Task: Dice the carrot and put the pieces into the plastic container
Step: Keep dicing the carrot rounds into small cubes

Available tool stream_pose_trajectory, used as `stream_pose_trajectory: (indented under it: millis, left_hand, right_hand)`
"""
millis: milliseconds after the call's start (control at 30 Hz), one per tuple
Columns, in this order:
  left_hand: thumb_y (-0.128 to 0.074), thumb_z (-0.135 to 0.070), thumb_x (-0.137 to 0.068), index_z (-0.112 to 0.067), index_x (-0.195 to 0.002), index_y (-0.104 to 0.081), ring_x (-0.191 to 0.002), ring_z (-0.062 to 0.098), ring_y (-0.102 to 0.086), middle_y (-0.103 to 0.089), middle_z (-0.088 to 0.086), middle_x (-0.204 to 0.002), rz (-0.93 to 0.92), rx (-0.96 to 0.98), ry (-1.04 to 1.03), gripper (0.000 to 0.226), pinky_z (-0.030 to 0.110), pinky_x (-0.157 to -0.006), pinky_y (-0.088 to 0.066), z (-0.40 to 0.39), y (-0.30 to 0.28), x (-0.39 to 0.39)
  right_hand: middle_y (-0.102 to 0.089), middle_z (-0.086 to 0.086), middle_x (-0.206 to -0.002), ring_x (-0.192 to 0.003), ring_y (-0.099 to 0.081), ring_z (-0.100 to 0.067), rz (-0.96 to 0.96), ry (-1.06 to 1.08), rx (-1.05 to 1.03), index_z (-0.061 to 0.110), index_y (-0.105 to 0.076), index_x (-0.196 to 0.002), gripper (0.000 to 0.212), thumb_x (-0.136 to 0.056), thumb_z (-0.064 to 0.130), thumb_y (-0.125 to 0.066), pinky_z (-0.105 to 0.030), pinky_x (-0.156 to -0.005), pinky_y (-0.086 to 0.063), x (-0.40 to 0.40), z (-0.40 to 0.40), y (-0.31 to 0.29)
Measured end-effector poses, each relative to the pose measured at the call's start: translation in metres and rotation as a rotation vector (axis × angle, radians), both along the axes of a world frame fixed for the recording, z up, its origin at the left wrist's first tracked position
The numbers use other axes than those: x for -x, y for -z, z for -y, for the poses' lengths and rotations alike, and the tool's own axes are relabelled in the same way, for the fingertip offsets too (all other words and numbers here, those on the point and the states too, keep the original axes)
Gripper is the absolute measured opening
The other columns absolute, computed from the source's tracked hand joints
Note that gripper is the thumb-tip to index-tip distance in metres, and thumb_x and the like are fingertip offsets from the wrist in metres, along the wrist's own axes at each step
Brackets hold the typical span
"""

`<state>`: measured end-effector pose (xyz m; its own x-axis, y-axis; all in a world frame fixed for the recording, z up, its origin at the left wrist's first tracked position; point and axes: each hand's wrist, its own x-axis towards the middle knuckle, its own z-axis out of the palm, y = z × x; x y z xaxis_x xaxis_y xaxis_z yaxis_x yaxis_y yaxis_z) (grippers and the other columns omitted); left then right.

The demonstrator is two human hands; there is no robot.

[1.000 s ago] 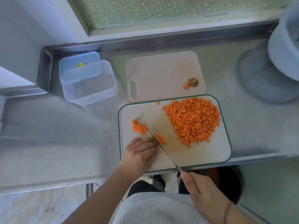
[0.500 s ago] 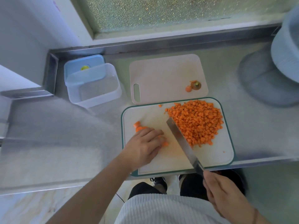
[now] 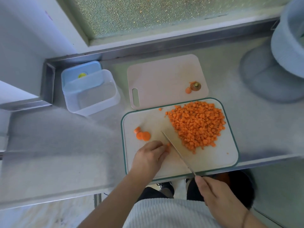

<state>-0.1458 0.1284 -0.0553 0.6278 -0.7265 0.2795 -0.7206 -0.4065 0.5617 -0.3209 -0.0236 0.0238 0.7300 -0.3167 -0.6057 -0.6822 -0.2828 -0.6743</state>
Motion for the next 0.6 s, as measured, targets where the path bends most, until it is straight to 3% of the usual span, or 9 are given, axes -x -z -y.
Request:
stream_pose_trajectory:
  millis: [67,167,300,400,500,600]
  left_hand:
    - [-0.063,-0.029,-0.090,-0.013,-0.088,-0.081,-0.072,0.016,-0.068,-0.072,-0.003,-0.088,-0.056,0.033,-0.067,0.024,0.026,-0.061,-0.056,0.002,-0.002,0.005]
    - [-0.062,-0.028,-0.090,-0.015,-0.089,-0.081,-0.074,0.015,-0.070,-0.074,-0.003,-0.091,-0.052,0.011,-0.074,0.024,0.025,-0.060,-0.057,0.005,-0.004,0.006]
    - [-0.060,-0.028,-0.091,-0.014,-0.092,-0.081,-0.076,0.014,-0.067,-0.073,-0.002,-0.093,-0.043,0.001,-0.075,0.025,0.025,-0.062,-0.056,0.005,-0.003,0.008]
    - [-0.060,-0.029,-0.088,-0.011,-0.093,-0.079,-0.078,0.010,-0.060,-0.070,0.000,-0.092,-0.042,0.008,-0.097,0.027,0.022,-0.065,-0.052,0.006,-0.004,0.011]
    - [-0.064,-0.028,-0.089,-0.007,-0.096,-0.078,-0.080,0.017,-0.065,-0.070,0.004,-0.094,-0.016,0.020,-0.119,0.027,0.025,-0.068,-0.056,0.001,-0.005,0.013]
    - [-0.066,-0.015,-0.091,-0.004,-0.095,-0.077,-0.084,0.024,-0.065,-0.070,0.008,-0.097,0.047,0.073,-0.043,0.016,0.031,-0.075,-0.056,-0.004,-0.002,0.010]
  right_hand:
    - [-0.071,0.003,-0.082,-0.083,-0.064,-0.008,0.030,-0.053,0.075,0.020,-0.065,-0.087,0.068,-0.087,0.072,-0.022,-0.030,-0.081,-0.050,0.000,-0.003,0.006]
    - [-0.070,-0.001,-0.082,-0.081,-0.065,-0.010,0.040,-0.081,0.063,0.024,-0.063,-0.088,0.084,-0.075,0.088,-0.010,-0.034,-0.080,-0.051,-0.001,-0.009,0.014]
    - [-0.071,-0.003,-0.091,-0.091,-0.065,-0.014,0.058,-0.071,0.005,0.019,-0.066,-0.096,0.086,-0.078,0.085,-0.014,-0.038,-0.087,-0.051,-0.005,-0.008,0.014]
    - [-0.069,-0.005,-0.079,-0.077,-0.063,-0.013,0.075,-0.030,0.014,0.013,-0.066,-0.089,0.086,-0.079,0.083,-0.017,-0.036,-0.080,-0.051,-0.005,-0.001,0.009]
    - [-0.062,-0.001,-0.064,-0.062,-0.059,-0.011,0.071,-0.021,0.019,0.017,-0.061,-0.075,0.070,-0.082,0.074,-0.021,-0.033,-0.071,-0.049,-0.006,0.000,0.000]
    - [-0.066,0.002,-0.071,-0.072,-0.062,-0.009,0.078,-0.066,0.032,0.019,-0.063,-0.080,0.074,-0.083,0.077,-0.018,-0.035,-0.076,-0.050,-0.003,0.001,0.001]
